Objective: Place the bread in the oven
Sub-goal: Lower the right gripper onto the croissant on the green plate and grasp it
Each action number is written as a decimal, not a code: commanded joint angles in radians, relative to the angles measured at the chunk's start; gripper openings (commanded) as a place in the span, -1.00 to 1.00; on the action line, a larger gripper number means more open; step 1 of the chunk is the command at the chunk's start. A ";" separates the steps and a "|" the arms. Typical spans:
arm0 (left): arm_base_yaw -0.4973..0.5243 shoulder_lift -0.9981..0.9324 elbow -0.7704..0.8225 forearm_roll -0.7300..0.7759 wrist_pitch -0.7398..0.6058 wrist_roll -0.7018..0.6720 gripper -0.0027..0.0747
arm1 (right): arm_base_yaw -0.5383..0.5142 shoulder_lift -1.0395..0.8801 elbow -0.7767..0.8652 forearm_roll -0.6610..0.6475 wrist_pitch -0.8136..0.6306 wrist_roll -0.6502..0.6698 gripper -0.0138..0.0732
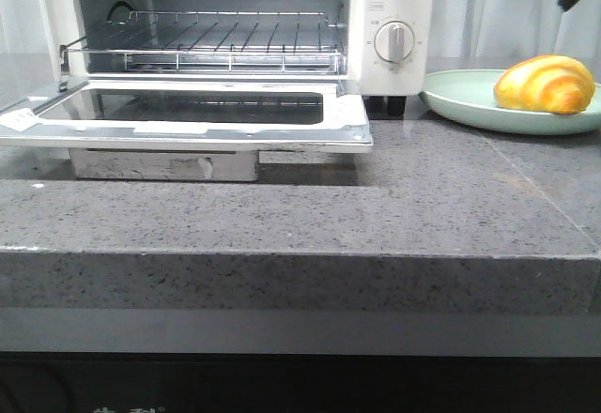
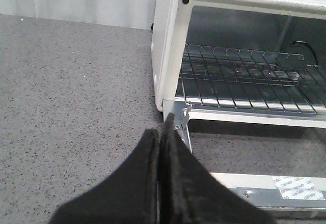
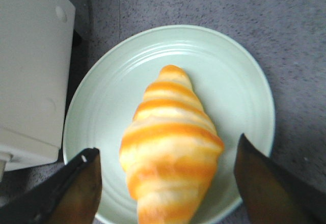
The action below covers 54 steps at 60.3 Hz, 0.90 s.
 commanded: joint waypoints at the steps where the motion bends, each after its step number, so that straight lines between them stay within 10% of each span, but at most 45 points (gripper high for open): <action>1: 0.002 -0.001 -0.027 -0.001 -0.077 -0.010 -0.98 | -0.007 0.027 -0.078 0.016 -0.032 -0.002 0.65; 26: 0.002 -0.001 -0.027 -0.001 -0.077 -0.010 -0.98 | -0.007 0.138 -0.119 0.017 0.033 -0.002 0.62; 41: 0.002 -0.001 -0.027 -0.001 -0.077 -0.010 -0.98 | -0.007 0.138 -0.130 0.017 0.036 -0.002 -0.15; 54: 0.002 -0.001 -0.027 -0.001 -0.077 -0.010 -0.98 | -0.007 0.102 -0.138 0.017 0.038 -0.010 -0.31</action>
